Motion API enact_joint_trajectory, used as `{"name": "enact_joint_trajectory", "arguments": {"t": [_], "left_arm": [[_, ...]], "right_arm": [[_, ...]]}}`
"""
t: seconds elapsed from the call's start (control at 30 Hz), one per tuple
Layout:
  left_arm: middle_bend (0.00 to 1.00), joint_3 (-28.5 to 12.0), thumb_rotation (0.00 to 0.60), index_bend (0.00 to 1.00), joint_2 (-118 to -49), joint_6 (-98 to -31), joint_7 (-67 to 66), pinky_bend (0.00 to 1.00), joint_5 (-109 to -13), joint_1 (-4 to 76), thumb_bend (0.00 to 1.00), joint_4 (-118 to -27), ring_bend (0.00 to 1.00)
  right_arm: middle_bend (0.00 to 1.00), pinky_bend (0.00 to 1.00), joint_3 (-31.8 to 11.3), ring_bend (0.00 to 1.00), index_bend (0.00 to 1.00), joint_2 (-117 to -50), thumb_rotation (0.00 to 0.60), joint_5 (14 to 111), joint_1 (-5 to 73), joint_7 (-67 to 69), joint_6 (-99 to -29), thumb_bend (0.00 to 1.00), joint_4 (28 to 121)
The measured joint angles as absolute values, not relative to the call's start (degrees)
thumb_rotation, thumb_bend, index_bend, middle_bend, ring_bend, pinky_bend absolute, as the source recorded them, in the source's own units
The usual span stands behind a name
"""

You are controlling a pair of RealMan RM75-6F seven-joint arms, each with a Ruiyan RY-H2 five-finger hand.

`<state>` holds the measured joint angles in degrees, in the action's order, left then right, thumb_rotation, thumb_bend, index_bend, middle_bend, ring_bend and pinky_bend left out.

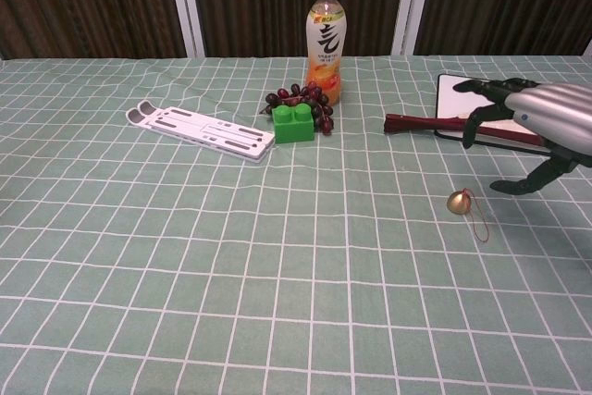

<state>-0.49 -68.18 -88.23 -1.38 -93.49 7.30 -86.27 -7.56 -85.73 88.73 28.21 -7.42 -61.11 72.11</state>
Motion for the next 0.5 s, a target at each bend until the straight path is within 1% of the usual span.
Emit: {"name": "enact_joint_trajectory", "arguments": {"t": [0.1,0.23,0.5], "left_arm": [[0.0,-0.5,0.6,0.0,-68.2,-88.4,-1.3,0.02,-93.5,7.3,0.44,-86.2,0.0],[0.0,-0.6,0.6,0.0,-68.2,-88.4,-1.0,0.02,-93.5,7.3,0.44,-86.1,0.0],[0.0,-0.6,0.6,0.0,-68.2,-88.4,-1.0,0.02,-93.4,7.3,0.44,-86.0,0.0]], "right_arm": [[0.0,0.0,-7.0,0.0,0.56,-87.0,0.6,88.1,29.0,-7.2,-59.8,0.34,70.9],[0.0,0.0,-6.3,0.0,0.6,-88.9,0.6,87.7,29.8,-6.4,-59.3,0.36,68.8],[0.0,0.0,-5.9,0.0,0.62,-90.1,0.6,86.9,31.4,-5.9,-58.5,0.4,66.6]]}}
